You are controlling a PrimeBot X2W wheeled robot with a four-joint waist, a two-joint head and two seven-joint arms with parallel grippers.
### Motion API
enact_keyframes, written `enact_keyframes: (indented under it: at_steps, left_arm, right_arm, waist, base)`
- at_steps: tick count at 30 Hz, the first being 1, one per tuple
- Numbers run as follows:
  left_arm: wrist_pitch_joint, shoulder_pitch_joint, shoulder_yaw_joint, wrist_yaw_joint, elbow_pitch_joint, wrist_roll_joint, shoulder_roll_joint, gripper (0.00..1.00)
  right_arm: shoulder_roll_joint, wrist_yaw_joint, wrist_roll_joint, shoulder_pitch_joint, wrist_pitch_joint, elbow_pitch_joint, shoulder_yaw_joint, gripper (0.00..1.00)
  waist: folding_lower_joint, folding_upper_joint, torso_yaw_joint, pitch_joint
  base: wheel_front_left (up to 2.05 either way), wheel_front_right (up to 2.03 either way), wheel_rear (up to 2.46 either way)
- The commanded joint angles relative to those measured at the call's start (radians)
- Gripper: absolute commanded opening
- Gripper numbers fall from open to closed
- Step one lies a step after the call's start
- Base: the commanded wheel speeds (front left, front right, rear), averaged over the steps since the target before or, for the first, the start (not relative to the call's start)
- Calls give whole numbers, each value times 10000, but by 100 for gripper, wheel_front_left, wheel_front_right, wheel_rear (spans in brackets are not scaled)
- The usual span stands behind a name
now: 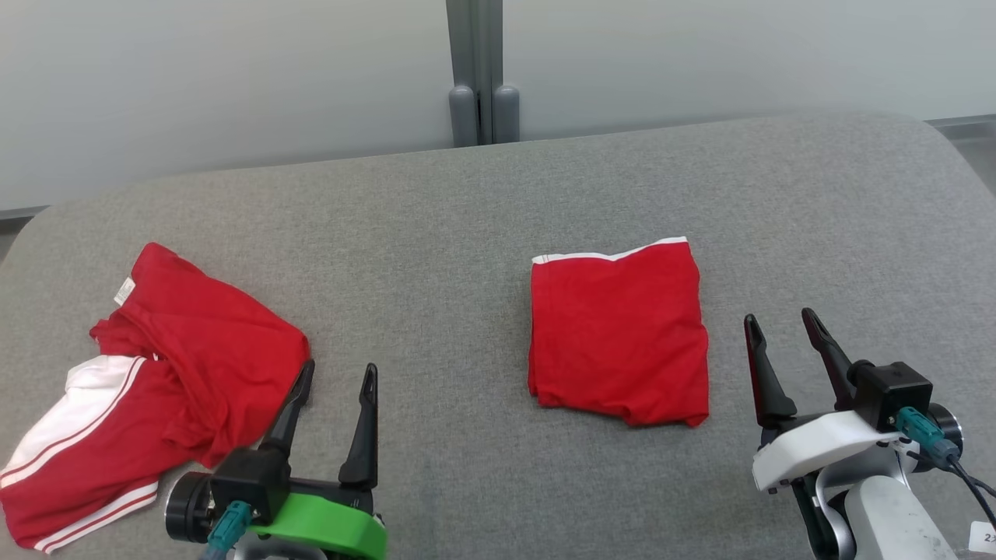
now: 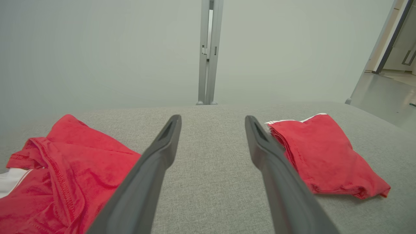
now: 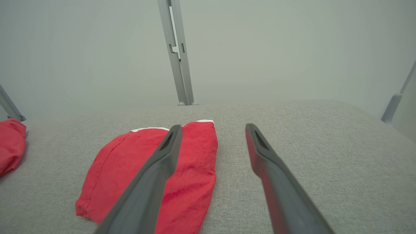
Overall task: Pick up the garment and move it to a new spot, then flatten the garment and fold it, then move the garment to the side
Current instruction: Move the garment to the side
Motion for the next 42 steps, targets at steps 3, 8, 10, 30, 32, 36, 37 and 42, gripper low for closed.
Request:
enact_keyframes:
  at_steps: [3, 8, 10, 30, 32, 36, 37, 42]
  left_arm:
    - [9, 222, 52, 11, -2, 51, 28, 100]
    - [9, 177, 27, 43, -6, 29, 28, 100]
    - [9, 125, -12, 52, -32, 2, 28, 100]
    - [9, -930, -629, -202, 233, 205, 27, 100]
    - [9, -978, -655, -207, 261, 195, 27, 100]
    - [9, -1012, -671, -225, 305, 201, 27, 100]
    - [9, -1013, -675, -229, 313, 205, 27, 100]
    - [9, -1003, -684, -214, 303, 194, 27, 100]
  right_arm:
    - [83, -11, -149, 214, -30, -119, -61, 100]
    - [145, -11, -251, 262, -30, -142, -131, 100]
    - [151, -11, -273, 266, -30, -135, -173, 100]
    - [44, -11, 911, -2416, 1297, 3505, -671, 100]
    - [-57, -11, 1182, -2653, 1392, 3909, -602, 100]
    - [-145, -9, 1641, -3028, 1620, 4686, -415, 100]
    - [-125, -9, 1799, -3087, 1707, 4874, -401, 100]
    - [-98, 0, 2115, -3234, 1950, 5586, 322, 48]
  waist:
    - [0, -1, -167, -137]
    - [0, -1, -157, -124]
    - [0, -1, -120, -96]
    - [0, -1, 1397, 1650]
    - [0, -1, 1513, 1714]
    - [0, -1, 1641, 1725]
    - [0, -1, 1659, 1719]
    - [0, -1, 1637, 1623]
  base:
    - [0, 0, 0]
    - [0, 0, 0]
    - [0, 0, 0]
    - [0, 0, 0]
    - [0, 0, 0]
    - [0, 0, 0]
    - [0, 0, 0]
    - [0, 0, 0]
